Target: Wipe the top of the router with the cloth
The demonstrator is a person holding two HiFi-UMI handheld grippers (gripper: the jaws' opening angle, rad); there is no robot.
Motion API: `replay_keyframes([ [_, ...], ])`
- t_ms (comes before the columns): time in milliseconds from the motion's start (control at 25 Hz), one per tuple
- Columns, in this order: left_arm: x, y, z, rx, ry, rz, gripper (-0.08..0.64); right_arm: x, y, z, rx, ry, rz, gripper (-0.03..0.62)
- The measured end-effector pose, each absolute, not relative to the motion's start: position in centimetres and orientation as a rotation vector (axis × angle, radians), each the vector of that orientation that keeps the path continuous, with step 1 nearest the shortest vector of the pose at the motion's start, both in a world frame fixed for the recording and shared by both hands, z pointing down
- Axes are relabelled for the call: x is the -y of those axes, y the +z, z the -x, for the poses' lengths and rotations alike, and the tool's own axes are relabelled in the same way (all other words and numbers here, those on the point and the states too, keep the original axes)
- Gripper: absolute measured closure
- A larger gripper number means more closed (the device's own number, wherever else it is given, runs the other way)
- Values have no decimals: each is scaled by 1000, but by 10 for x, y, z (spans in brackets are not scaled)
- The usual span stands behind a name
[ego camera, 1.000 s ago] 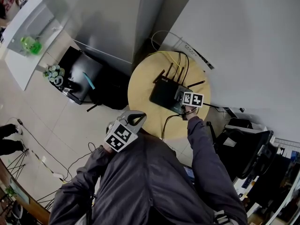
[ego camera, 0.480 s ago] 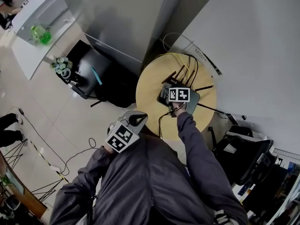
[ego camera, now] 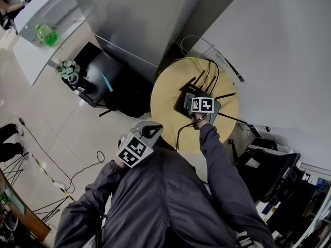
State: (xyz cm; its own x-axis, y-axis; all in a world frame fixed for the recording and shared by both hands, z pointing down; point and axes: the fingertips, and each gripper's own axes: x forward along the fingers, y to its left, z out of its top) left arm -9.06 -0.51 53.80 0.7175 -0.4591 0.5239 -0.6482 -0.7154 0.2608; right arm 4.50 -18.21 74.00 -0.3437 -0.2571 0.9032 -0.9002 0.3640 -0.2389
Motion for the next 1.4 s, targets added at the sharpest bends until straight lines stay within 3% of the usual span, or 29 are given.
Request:
replay_keyframes([
  [1120, -5, 540, 66, 676, 655, -2574, 560, 143, 742, -217, 1583, 1016, -1279, 569],
  [1400, -3, 541, 63, 644, 662, -2586, 560, 141, 734, -219, 1571, 996, -1330, 569],
])
